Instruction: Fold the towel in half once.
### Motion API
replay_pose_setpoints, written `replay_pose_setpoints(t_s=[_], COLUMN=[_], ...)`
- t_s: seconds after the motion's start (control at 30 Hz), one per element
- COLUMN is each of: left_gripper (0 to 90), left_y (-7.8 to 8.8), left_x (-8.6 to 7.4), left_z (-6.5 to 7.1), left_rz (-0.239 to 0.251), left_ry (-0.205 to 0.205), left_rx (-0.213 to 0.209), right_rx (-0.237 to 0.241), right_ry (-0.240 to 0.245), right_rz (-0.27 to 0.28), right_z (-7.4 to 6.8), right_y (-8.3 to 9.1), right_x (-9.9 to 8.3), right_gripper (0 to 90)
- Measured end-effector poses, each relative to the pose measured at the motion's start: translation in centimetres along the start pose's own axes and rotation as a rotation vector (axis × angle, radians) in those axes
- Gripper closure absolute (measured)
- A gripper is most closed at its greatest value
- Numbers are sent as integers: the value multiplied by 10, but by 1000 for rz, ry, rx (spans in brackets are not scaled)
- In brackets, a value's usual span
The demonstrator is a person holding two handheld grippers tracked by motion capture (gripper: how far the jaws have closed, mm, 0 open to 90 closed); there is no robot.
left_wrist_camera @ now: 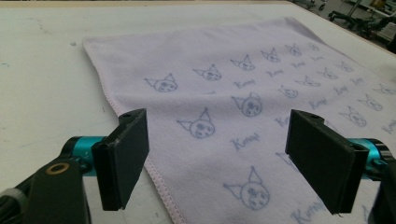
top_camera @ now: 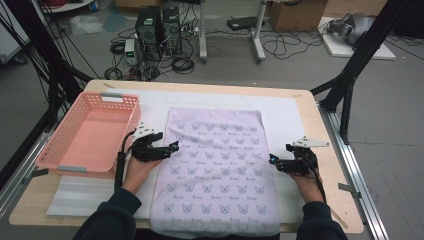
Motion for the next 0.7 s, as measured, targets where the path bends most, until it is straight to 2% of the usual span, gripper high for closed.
replay_pose_setpoints(t_s=[0.17,0.37,0.57,0.63,0.67,0.7], left_gripper=[221,221,230,239,251,263], left_y=[1,2,-9,-14,-16,-19], left_x=[0,3,16,21,22,23], left_z=[3,0,-9,-14,-16,-20], left_rz=[1,7,-26,-38,-23,-40], left_ry=[-14,-10,0,2,17,33], left_rx=[-13,-6,27,51,59,68], right_rx=[-1,3,3,-2,-2,-2], right_ry=[8,5,-5,7,12,13], right_rz=[4,11,10,8,7,6], right_z=[-2,-4,-4,-4,-5,-6], right_y=[1,0,-5,-7,-7,-7], right_x=[0,2,12,15,16,17], right_gripper=[178,178,178,178,178,178])
Point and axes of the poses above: each handheld gripper's, and its own axes: y roughly backward along the jaws, x roughly out of its top, z roughly to its right, the point moved 7 cm from there along -y, roughly forward along the jaws, and after that the axes turned 15 degrees about -z, right-handed, at the moved point
